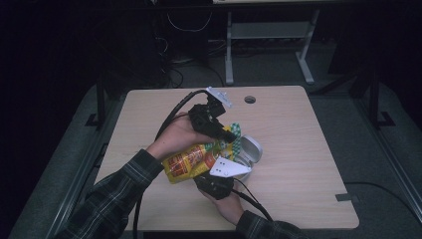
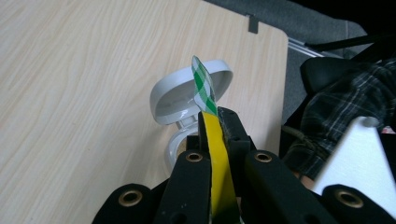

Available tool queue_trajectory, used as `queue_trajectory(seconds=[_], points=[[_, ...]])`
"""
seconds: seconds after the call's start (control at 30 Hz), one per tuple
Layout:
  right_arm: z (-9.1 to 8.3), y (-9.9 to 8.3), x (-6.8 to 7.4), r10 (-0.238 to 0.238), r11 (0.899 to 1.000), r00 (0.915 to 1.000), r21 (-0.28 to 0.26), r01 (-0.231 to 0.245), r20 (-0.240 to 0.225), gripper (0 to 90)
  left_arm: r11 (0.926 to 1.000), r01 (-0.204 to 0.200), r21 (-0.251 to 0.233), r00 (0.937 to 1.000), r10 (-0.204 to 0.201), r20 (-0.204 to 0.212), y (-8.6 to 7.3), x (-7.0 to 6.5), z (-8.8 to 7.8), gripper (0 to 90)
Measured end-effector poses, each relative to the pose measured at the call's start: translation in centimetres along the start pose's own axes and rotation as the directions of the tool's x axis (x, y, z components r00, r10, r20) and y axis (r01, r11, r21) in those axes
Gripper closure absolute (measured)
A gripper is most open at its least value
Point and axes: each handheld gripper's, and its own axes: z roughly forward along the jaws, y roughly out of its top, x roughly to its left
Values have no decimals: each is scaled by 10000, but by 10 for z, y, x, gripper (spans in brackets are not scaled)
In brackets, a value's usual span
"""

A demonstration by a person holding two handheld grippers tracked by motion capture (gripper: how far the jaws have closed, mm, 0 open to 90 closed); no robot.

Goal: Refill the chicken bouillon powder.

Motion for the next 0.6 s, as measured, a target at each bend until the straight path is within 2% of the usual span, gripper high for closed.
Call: queue_trajectory(seconds=[0.13, 0.3, 0.5, 0.6], points=[[1, -1, 1, 38, 10000, 10000, 88, -38, -1, 899, 9991, -174, -399, 9995, 185, 261, -7, -2, -8, 899], [3, -3, 2, -56, 9996, 10000, 265, 55, 47, 899, 9945, -191, -1028, 9979, 252, 590, -21, 0, -18, 899], [5, -6, 4, -146, 9987, 9999, 483, 142, 85, 899, 9827, -419, -1805, 9943, 588, 894, -39, 3, -34, 899], [6, -7, 3, -134, 9984, 9998, 559, 127, 131, 899, 9739, -446, -2227, 9926, 684, 1002, -49, 5, -43, 899]])
